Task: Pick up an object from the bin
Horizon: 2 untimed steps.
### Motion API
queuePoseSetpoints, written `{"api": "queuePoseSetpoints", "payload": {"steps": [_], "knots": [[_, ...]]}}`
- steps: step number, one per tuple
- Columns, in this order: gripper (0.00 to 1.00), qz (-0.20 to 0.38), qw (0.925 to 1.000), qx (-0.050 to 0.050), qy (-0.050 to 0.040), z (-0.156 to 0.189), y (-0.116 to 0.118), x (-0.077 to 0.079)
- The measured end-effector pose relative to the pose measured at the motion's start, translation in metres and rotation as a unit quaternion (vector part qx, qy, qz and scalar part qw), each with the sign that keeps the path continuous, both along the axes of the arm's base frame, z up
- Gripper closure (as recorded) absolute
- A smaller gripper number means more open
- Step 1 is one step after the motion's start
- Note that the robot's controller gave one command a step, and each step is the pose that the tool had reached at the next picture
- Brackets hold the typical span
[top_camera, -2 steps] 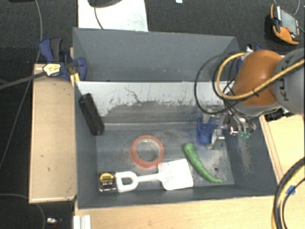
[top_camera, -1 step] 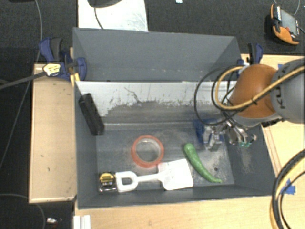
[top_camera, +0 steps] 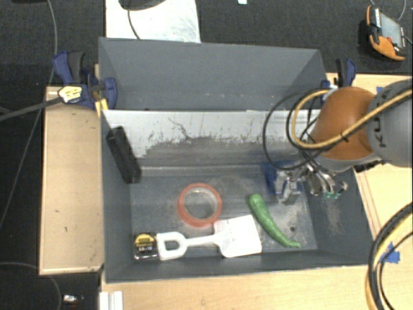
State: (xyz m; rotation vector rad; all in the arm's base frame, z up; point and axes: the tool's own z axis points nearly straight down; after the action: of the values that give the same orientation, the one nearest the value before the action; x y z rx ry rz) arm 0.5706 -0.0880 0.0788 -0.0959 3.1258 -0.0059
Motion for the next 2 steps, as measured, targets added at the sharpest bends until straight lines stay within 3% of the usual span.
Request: {"api": "queuePoseSetpoints", "payload": {"steps": [1,2], "knots": [[1.0,-0.115,0.9934,0.002,-0.0019,-0.007,0.036,-0.021],[1.0,0.002,1.0,-0.001,-0.0037,-0.007,-0.027,0.022]]}}
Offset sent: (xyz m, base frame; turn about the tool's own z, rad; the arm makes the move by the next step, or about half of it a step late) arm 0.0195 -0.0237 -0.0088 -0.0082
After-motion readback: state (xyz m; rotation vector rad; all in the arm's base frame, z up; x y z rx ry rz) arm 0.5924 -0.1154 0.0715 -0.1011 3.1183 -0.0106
